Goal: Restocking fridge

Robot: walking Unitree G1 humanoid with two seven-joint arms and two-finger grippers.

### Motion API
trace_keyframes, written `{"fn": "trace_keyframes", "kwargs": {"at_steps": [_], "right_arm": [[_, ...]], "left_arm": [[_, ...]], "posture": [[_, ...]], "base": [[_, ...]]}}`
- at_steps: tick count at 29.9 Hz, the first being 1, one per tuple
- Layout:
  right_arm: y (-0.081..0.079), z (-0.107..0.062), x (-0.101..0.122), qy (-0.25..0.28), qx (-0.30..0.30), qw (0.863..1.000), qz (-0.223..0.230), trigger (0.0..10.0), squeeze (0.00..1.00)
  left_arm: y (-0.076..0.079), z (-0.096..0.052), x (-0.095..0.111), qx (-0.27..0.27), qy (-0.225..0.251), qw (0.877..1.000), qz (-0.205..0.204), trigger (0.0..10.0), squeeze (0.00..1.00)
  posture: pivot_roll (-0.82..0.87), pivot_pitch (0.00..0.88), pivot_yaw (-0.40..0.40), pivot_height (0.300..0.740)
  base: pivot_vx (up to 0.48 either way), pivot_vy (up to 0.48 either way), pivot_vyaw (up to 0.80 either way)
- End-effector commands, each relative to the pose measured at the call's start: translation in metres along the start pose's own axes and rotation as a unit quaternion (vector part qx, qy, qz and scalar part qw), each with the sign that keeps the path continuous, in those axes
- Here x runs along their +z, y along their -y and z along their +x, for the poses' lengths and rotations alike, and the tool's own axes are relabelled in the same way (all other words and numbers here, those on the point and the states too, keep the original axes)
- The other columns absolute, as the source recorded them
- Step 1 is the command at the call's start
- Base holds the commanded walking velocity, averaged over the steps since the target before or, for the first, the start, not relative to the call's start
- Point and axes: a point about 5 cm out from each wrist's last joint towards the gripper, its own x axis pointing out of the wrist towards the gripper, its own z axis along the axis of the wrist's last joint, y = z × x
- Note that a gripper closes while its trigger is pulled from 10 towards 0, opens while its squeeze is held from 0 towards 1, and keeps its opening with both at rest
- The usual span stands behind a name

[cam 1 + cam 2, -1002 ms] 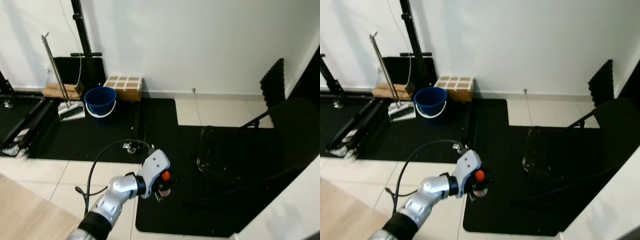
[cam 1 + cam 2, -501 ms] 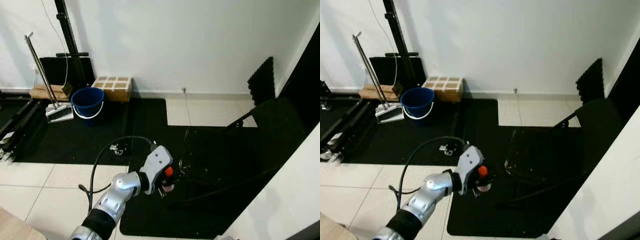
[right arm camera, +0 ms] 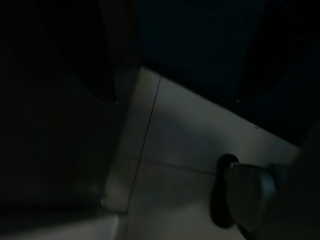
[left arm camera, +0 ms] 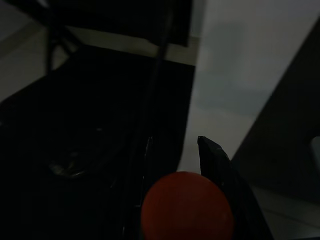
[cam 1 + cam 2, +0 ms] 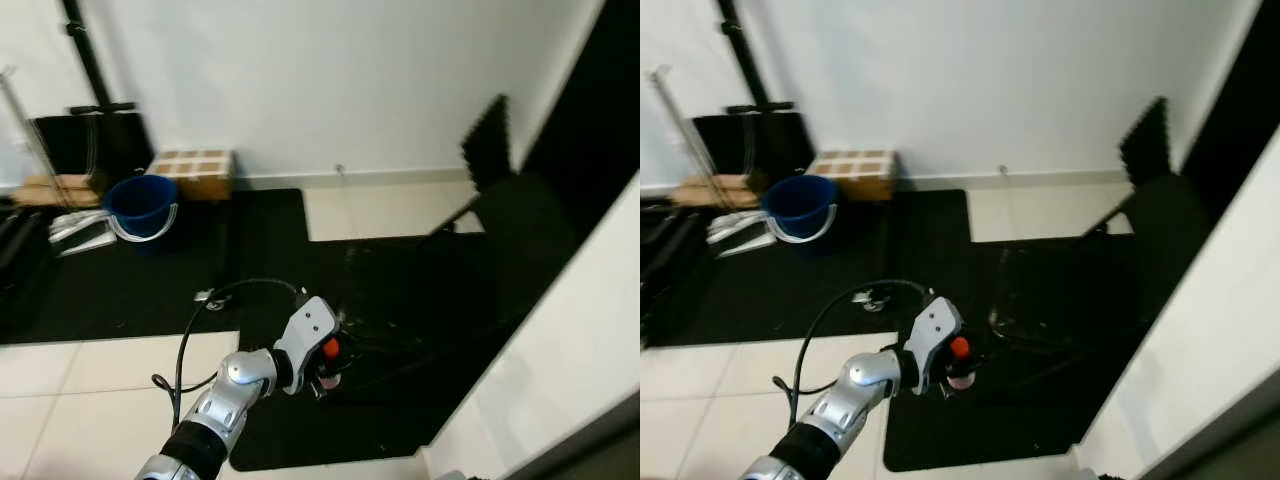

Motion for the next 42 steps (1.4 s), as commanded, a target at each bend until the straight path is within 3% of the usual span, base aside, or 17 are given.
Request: {"fn": "trace_keyframes", "kwargs": {"at_steps": [1,8,18,25,34,36,37,40,41,42], "right_arm": [[-0.002,0.000,-0.001,-0.003,0.003,1.000,0.001,10.0,0.00],[-0.003,0.000,0.000,-0.003,0.003,1.000,0.002,10.0,0.00],[-0.004,0.001,0.000,-0.002,0.003,1.000,0.002,10.0,0.00],[-0.005,0.001,0.001,-0.003,0.005,1.000,0.003,10.0,0.00],[-0.006,0.001,0.000,-0.004,0.006,1.000,0.003,10.0,0.00],[-0.006,0.001,0.000,-0.005,0.006,1.000,0.002,10.0,0.00],[-0.006,0.001,0.000,-0.005,0.006,1.000,0.002,10.0,0.00],[-0.007,0.001,0.000,-0.004,0.007,1.000,0.001,10.0,0.00],[-0.007,0.001,0.000,-0.004,0.007,1.000,0.001,10.0,0.00],[-0.008,0.001,0.000,-0.004,0.006,1.000,0.001,10.0,0.00]], "left_arm": [[-0.002,-0.001,-0.003,0.005,-0.007,1.000,0.007,10.0,0.00],[-0.004,-0.007,-0.025,0.040,-0.053,0.998,-0.007,10.0,0.00],[-0.004,-0.027,-0.069,0.109,-0.146,0.983,-0.032,10.0,0.00],[0.004,-0.049,-0.103,0.164,-0.218,0.960,-0.066,10.0,0.00],[0.011,-0.070,-0.126,0.219,-0.258,0.935,-0.109,10.0,0.00],[0.016,-0.079,-0.135,0.238,-0.277,0.922,-0.126,10.0,0.00],[0.016,-0.079,-0.135,0.238,-0.277,0.922,-0.126,10.0,0.00],[0.027,-0.095,-0.151,0.273,-0.311,0.897,-0.157,10.0,0.00],[0.027,-0.095,-0.151,0.273,-0.311,0.897,-0.157,10.0,0.00],[0.030,-0.100,-0.155,0.281,-0.321,0.889,-0.166,10.0,0.00]], "posture": [[0.05,0.000,-0.002,0.740],[0.05,0.000,-0.002,0.740],[0.05,0.000,0.000,0.740],[0.04,0.000,0.002,0.740],[0.04,0.000,0.005,0.740],[0.04,0.000,0.006,0.740],[0.04,0.000,0.006,0.740],[0.05,0.000,0.007,0.740],[0.05,0.000,0.007,0.740],[0.05,0.000,0.007,0.740]], "base": [[0.000,0.000,-0.80],[0.000,0.000,-0.80],[0.000,0.000,-0.80],[0.000,0.000,-0.80],[0.000,0.000,-0.62],[0.000,0.000,0.00],[0.000,0.000,0.00],[0.000,0.000,-0.27],[0.000,0.000,-0.80],[0.000,0.000,-0.80]]}}
